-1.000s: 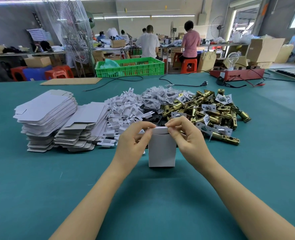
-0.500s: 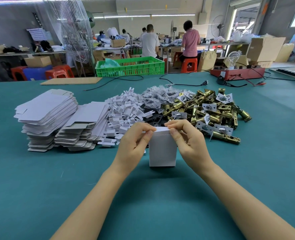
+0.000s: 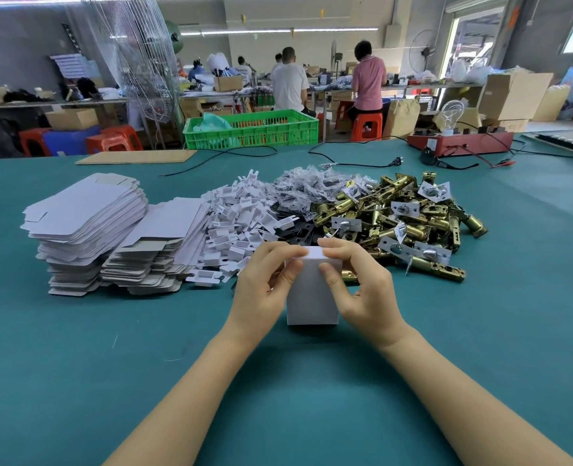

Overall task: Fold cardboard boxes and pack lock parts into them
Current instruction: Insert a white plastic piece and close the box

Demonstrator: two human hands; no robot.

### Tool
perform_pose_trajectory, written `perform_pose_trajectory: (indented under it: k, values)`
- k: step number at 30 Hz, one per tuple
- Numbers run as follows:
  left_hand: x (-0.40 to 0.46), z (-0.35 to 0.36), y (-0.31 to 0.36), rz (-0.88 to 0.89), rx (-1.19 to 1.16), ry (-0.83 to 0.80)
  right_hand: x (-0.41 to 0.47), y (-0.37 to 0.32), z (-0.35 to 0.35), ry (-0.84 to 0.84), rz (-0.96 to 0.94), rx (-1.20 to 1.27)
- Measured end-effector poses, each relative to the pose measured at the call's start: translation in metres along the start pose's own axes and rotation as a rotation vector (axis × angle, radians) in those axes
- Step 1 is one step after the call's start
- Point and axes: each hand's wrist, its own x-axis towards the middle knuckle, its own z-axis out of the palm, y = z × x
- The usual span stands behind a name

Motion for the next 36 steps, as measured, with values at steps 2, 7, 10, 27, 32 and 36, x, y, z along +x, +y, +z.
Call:
perform_pose_trajectory:
  k: [2, 7, 10, 27, 32, 36]
  values:
    - [-0.002, 0.002, 0.001, 0.005, -0.002, 0.027, 0.0, 0.0, 0.0, 0.014, -0.003, 0.007]
    - [-0.003, 0.006, 0.003, -0.003, 0.006, 0.05, 0.002, -0.003, 0.001, 0.031, 0.014, 0.026]
    - [-0.009, 0.004, 0.004, -0.176, -0.137, -0.037, 0.002, -0.004, 0.001, 0.021, 0.048, 0.046]
    - [-0.018, -0.004, -0.013, -0.507, -0.075, -0.424, 0.008, -0.002, -0.01, -0.119, 0.396, 0.192]
    - [-0.016, 0.009, -0.01, -0.576, -0.135, -0.277, 0.009, 0.009, -0.016, -0.122, 0.754, 0.208]
    - [-0.017, 0.021, 0.0, -0.614, -0.184, -0.189, 0.011, 0.004, -0.008, -0.163, 0.881, -0.007]
